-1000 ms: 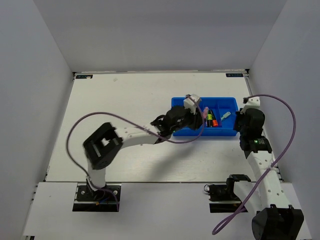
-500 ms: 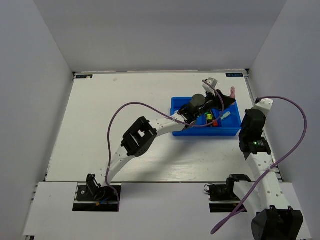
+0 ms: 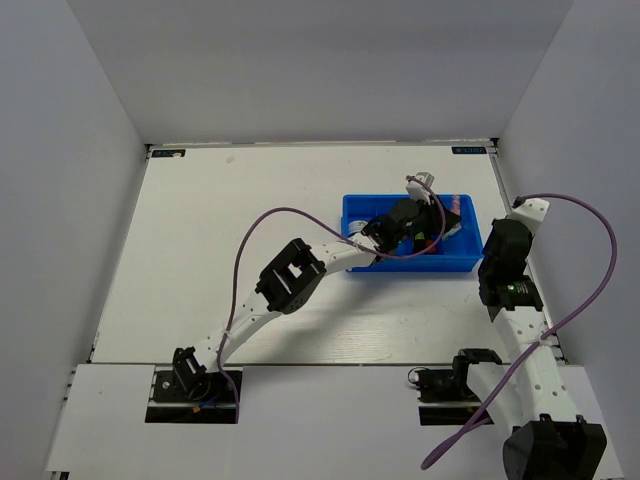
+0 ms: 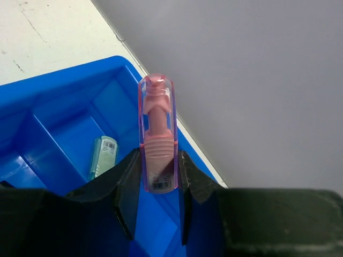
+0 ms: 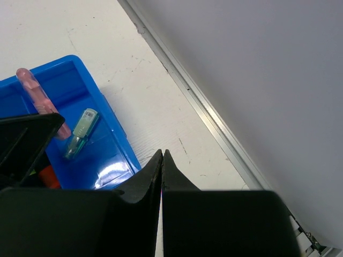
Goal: Sort the stationery into containers
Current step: Place the stationery in the storage box, then reset both arms
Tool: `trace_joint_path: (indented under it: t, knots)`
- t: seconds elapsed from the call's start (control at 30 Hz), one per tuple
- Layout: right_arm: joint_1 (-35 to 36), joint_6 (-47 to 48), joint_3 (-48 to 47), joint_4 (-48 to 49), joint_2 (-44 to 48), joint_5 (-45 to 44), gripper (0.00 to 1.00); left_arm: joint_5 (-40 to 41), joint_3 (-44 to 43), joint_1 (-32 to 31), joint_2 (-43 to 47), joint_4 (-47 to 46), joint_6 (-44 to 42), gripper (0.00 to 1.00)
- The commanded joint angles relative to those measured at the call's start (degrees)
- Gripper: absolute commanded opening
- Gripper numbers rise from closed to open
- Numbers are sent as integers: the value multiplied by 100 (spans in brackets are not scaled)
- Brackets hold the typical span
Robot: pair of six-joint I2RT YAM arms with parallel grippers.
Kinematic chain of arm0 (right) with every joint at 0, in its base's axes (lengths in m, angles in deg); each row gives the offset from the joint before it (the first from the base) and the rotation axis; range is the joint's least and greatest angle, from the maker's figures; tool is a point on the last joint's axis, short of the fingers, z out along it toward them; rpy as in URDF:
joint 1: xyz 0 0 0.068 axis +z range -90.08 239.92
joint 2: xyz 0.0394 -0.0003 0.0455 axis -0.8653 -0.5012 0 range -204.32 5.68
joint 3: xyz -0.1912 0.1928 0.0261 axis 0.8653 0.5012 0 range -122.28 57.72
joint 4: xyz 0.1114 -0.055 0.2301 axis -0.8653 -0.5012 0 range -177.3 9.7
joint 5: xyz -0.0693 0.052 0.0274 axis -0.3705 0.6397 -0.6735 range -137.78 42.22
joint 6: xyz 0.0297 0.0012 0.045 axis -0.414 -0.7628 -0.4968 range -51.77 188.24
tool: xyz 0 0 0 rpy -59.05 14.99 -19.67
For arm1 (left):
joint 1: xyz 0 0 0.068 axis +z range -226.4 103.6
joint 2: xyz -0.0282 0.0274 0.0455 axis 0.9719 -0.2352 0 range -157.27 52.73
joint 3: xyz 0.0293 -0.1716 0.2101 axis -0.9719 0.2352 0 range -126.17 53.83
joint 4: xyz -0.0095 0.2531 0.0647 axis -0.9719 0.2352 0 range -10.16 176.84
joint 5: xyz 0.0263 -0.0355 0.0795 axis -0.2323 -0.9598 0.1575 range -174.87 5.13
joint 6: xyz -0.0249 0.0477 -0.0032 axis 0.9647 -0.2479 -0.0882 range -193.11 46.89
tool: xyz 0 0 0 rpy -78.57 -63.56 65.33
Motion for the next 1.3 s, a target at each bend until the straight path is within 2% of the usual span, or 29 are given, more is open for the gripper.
trace_joint_path:
  t: [0.0, 0.07, 0.1, 0.17, 0.2, 0.27, 0.3, 0.4, 0.43, 0.5, 0.53, 0.6, 0.63, 0.7, 0.73, 0.77, 0.8, 0.83, 0.87, 0.9, 0.93, 0.97, 1.0, 1.03, 1.13, 1.17, 1.2, 1.23, 1.27]
  knots:
    - [-14, -129, 37, 317, 74, -165, 0, 63, -43, 13, 254, 97, 34, 28]
    - [-190, -120, 20, 300, 74, -182, 0, 63, -69, 4, 271, 229, 43, 42]
    - [-190, -129, 28, 317, 74, -156, 0, 11, -86, -4, 263, 255, 61, 55]
    - [-207, -138, 28, 300, 83, -129, 0, 2, -43, 4, 315, 291, 43, 70]
    - [-216, -138, 28, 291, 74, -129, 0, -15, -43, -13, 315, 291, 52, 75]
    - [-242, -155, 37, 282, 66, -85, 0, -42, -69, 4, 376, 343, 34, 77]
    - [-242, -147, 46, 282, 74, -77, 0, -77, -69, -4, 385, 335, 34, 73]
    - [-286, -155, 37, 238, 74, 2, 0, -182, 18, 13, 561, 195, -45, 46]
    - [-286, -155, 37, 238, 83, 37, 0, -235, 80, 13, 631, 168, -184, 29]
    - [-321, -156, 29, 212, 92, 64, 0, -349, 220, 4, 955, 1, -281, 13]
    - [-321, -155, 37, 186, 109, 108, 0, -384, 552, 4, 1079, -43, -334, 0]
    - [-339, -120, 11, 177, 109, 178, 0, -411, 852, 4, 1746, -280, -668, 0]
    - [-339, -42, 2, 151, 118, 257, 0, -394, 1480, 4, 1957, -350, -764, 0]
    - [-348, 90, -50, 45, 118, 493, 0, -245, 1941, 13, 2938, -413, -1160, 0]
    - [-357, 152, -77, 2, 109, 556, 0, -87, 2657, 22, 3195, -186, -1318, 0]
    - [-374, 196, -77, -77, 118, 870, 2, 184, 2786, 22, 3738, 129, -1859, 20]
    - [-374, 292, -94, -174, 118, 1029, 6, 413, 2744, 5, 4222, 1211, -1942, 33]
    - [-374, 388, -147, -236, 118, 1231, 16, 1042, 2596, 48, 4583, 2936, -1995, 48]
    - [-383, 416, -156, -306, 92, 2042, 21, 1474, 2429, 101, 4682, 3754, -1996, 68]
    - [-383, 494, -173, -524, 57, 2372, 31, 1548, 2323, 240, 5040, 5459, -2022, 97]
    - [-366, 686, -208, -605, 13, 2645, 58, 1706, 2617, 320, 5209, 5911, -1979, 100]
    - [-348, 732, -287, -701, -40, 3283, 71, 1907, 2934, 469, 5411, 6290, -1917, 100]
    - [-339, 750, -366, -972, -92, 3385, 84, 1961, 4338, 592, 5630, 6468, -1952, 100]
    - [-330, 558, -698, -1122, -284, 3604, 90, 1875, 4804, 663, 6581, 6356, -1978, 100]
    - [-330, 143, -982, -1563, -470, 3755, 90, 1542, 6482, 1128, 8018, 6267, -1935, 100]
    - [-330, 204, -878, -1546, -462, 3886, 90, 1471, 6705, 1556, 8241, 6363, -1900, 100]
    - [-339, 483, -842, -1502, -418, 4462, 90, 1409, 7064, 1725, 8678, 6442, -1925, 100]
    - [-348, 660, -816, -1493, -366, 4528, 90, 1139, 7216, 1884, 9083, 6521, -1952, 100]
    - [-348, 679, -789, -1510, -348, 4642, 90, 1049, 7617, 2329, 9470, 6566, -2048, 100]
